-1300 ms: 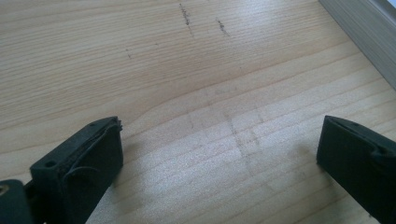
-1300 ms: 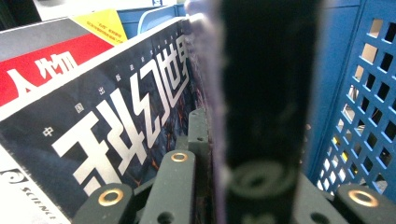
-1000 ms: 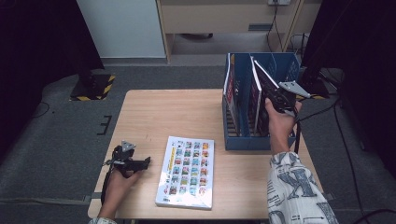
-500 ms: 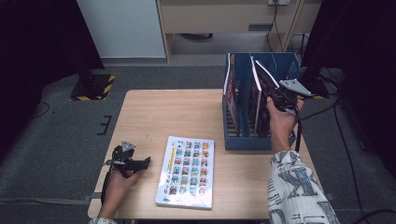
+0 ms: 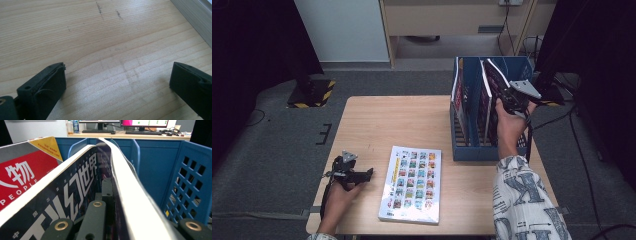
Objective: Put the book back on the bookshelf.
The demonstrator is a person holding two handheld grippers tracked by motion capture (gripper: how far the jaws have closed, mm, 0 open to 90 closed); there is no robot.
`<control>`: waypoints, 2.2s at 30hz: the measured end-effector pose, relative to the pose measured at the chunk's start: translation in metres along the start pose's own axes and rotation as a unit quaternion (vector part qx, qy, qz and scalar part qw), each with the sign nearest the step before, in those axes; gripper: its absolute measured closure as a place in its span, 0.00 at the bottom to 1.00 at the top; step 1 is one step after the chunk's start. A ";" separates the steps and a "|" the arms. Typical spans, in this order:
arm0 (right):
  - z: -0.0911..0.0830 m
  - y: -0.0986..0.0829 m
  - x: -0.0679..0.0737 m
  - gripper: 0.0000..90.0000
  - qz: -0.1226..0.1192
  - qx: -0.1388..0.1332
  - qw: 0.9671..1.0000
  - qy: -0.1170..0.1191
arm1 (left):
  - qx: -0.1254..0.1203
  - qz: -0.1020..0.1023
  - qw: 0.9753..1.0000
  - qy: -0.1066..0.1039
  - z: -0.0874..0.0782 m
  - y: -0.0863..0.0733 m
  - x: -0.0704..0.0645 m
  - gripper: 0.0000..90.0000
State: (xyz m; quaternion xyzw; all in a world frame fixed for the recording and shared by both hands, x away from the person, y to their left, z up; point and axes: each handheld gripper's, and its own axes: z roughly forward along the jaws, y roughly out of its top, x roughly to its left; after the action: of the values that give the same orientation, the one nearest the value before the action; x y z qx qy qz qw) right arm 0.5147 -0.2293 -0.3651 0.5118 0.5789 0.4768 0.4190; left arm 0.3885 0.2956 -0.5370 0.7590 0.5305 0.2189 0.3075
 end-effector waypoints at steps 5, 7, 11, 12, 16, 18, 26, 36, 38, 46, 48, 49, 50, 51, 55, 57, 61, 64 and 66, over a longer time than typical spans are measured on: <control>0.005 -0.003 0.002 0.93 -0.002 0.002 1.000 -0.001 | 0.000 0.000 1.000 0.000 0.000 0.000 0.000 0.00; 0.006 -0.004 0.002 0.93 0.001 0.002 1.000 -0.003 | 0.000 0.000 1.000 0.000 0.000 0.000 0.000 0.00; 0.007 -0.004 0.000 0.93 0.002 -0.001 1.000 -0.002 | 0.000 0.000 1.000 0.000 0.000 0.000 0.000 0.00; 0.007 -0.004 0.000 0.93 0.002 -0.002 1.000 -0.002 | 0.000 0.000 1.000 0.000 0.000 0.000 0.000 0.00; 0.008 -0.005 -0.001 0.93 0.002 -0.001 1.000 -0.005 | 0.000 -0.001 1.000 0.000 0.000 0.000 0.000 0.00; 0.008 -0.006 -0.001 0.93 0.004 -0.004 1.000 -0.007 | 0.000 0.000 1.000 0.000 0.000 0.000 0.000 0.00; 0.010 -0.006 0.000 0.93 0.006 -0.008 1.000 -0.012 | 0.000 0.000 1.000 0.000 0.000 0.000 0.000 0.00; 0.012 -0.014 -0.001 0.92 0.006 -0.007 1.000 -0.007 | 0.000 0.000 1.000 0.000 0.000 0.000 0.000 0.00; 0.011 -0.016 -0.001 0.92 0.011 -0.008 1.000 -0.004 | 0.000 0.000 1.000 0.000 0.000 0.000 0.000 0.00; 0.011 -0.016 0.002 0.89 0.004 -0.003 1.000 0.013 | 0.000 0.000 1.000 0.000 0.000 0.000 0.000 0.00; 0.010 -0.017 0.003 0.88 0.004 -0.002 1.000 0.018 | 0.000 0.000 1.000 0.000 0.000 0.000 0.000 0.00; 0.010 -0.017 0.004 0.87 0.003 -0.001 1.000 0.021 | 0.000 0.000 1.000 0.000 0.000 0.000 0.000 0.00; 0.010 -0.017 0.004 0.86 0.001 0.000 1.000 0.024 | 0.000 -0.001 1.000 0.000 0.000 0.000 0.000 0.00; 0.009 -0.017 0.005 0.84 -0.004 0.003 1.000 0.025 | 0.000 0.000 1.000 0.000 0.000 0.000 0.000 0.00; 0.007 -0.019 0.006 0.74 -0.004 0.008 1.000 0.027 | 0.000 0.000 1.000 0.000 0.000 0.000 0.000 0.00; 0.005 -0.019 0.006 0.70 -0.007 0.013 1.000 0.024 | 0.000 0.000 1.000 0.000 0.000 0.000 0.000 0.00; -0.001 -0.018 0.005 0.65 -0.007 0.016 1.000 0.024 | 0.000 0.000 1.000 0.000 0.000 0.000 0.000 0.00; -0.006 -0.018 0.006 0.63 -0.009 0.013 1.000 0.026 | 0.000 0.000 1.000 0.000 0.000 0.000 0.000 0.00; -0.010 -0.018 0.007 0.62 -0.012 0.018 1.000 0.023 | 0.000 0.000 1.000 0.000 0.000 0.000 0.000 0.00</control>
State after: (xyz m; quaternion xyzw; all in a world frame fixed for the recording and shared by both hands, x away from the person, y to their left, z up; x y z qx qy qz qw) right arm 0.5008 -0.2237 -0.3811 0.5016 0.6030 0.4726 0.4018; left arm 0.3881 0.2952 -0.5369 0.7590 0.5308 0.2184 0.3073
